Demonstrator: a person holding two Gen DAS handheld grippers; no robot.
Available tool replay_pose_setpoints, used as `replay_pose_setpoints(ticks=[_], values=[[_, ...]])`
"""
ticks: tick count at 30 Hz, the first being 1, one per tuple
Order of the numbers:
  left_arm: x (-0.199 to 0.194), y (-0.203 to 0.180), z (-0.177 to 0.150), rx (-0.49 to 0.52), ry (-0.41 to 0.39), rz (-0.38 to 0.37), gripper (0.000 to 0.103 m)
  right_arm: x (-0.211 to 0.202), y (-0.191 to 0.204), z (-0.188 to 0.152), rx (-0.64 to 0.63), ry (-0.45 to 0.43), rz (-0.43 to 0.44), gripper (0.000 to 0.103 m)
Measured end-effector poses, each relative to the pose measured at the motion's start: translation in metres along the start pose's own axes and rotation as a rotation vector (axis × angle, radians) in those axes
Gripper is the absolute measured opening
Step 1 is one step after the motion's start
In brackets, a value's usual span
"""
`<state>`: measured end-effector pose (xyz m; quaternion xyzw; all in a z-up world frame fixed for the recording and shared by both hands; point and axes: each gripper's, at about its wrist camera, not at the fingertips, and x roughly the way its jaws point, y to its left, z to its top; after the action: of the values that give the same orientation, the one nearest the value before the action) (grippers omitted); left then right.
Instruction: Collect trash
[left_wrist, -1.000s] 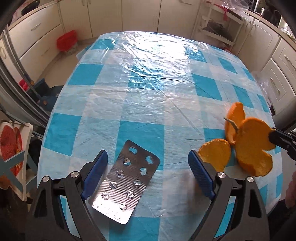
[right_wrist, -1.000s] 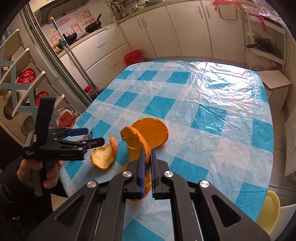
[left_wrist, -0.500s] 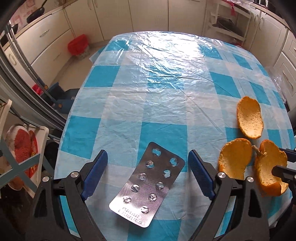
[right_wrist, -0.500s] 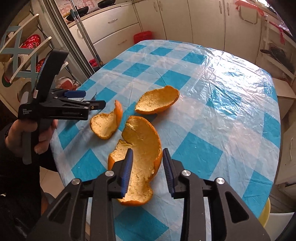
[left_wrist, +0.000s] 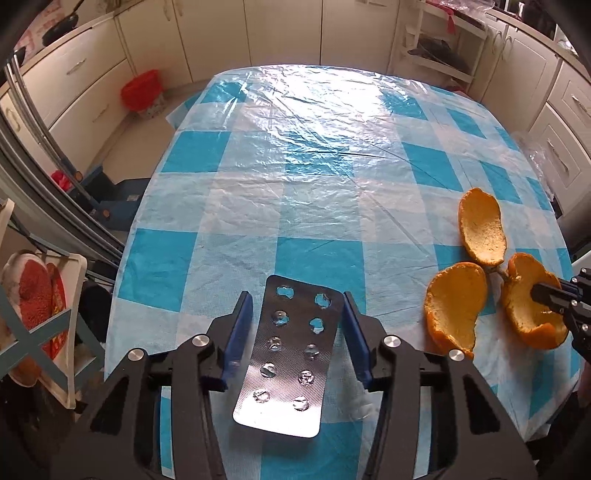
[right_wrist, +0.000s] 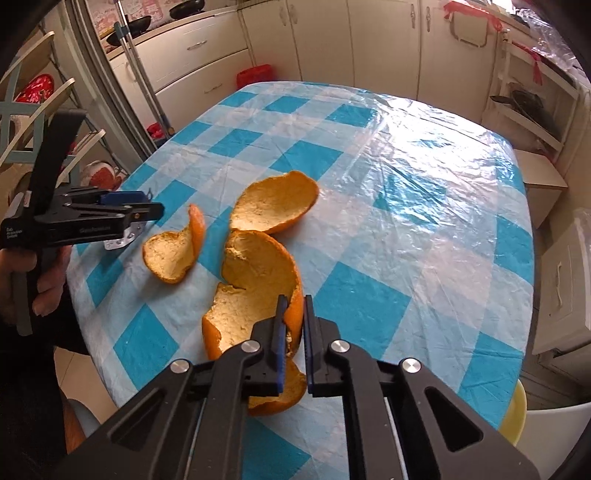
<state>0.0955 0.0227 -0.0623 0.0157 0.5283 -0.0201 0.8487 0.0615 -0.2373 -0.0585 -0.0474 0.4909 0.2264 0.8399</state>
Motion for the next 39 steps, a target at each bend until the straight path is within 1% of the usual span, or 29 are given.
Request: replay_pose_setpoints(ticks=[2,4,5,6,9,10,11,12,13,17,21,27,32,39], values=[[-0.002,0.002,-0.002,-0.008,0.003,-0.010,0.046,0.000,-0.004,-0.001,0.019,0.004,-0.007,0.009],[-0.003,0.003,-0.004,-0.011,0.011,-0.006,0.055,0.000,-0.005,-0.002,0.034,0.003,-0.004,0.009],[-0.003,0.005,-0.005,-0.017,0.013,-0.004,0.062,0.000,-0.006,-0.003,0.039,0.002,-0.005,0.009],[-0.003,0.006,-0.007,-0.020,0.010,0.001,0.063,0.000,-0.006,-0.003,0.043,0.002,-0.005,0.009],[-0.004,0.004,-0.012,0.002,0.001,0.021,0.063,0.000,-0.005,-0.005,0.049,0.001,-0.007,0.009],[-0.004,0.003,-0.012,0.006,-0.005,0.024,0.063,-0.001,-0.005,-0.006,0.048,0.001,-0.009,0.009],[-0.005,0.002,-0.013,0.010,-0.010,0.018,0.057,-0.001,-0.005,-0.006,0.049,-0.001,-0.010,0.009],[-0.006,0.000,-0.013,0.017,-0.015,0.014,0.045,-0.001,-0.004,-0.006,0.049,-0.001,-0.011,0.009],[-0.007,-0.002,-0.013,0.026,-0.018,0.008,0.040,0.000,-0.004,-0.006,0.049,-0.003,-0.011,0.009],[-0.010,-0.004,-0.012,0.026,-0.027,-0.005,0.040,-0.002,-0.001,-0.004,0.044,-0.022,-0.017,0.009],[-0.021,-0.003,-0.007,0.001,-0.076,-0.018,0.040,-0.007,0.001,-0.003,0.037,-0.043,-0.027,0.009],[-0.038,-0.003,-0.001,-0.053,-0.145,-0.080,0.040,-0.012,0.004,-0.002,0.015,-0.054,-0.056,0.009],[-0.049,-0.014,0.003,-0.052,-0.187,-0.121,0.040,-0.018,0.012,-0.002,-0.027,-0.065,-0.095,0.009],[-0.055,-0.033,0.006,-0.037,-0.207,-0.168,0.040,-0.028,0.018,-0.003,-0.058,-0.083,-0.136,0.009]])
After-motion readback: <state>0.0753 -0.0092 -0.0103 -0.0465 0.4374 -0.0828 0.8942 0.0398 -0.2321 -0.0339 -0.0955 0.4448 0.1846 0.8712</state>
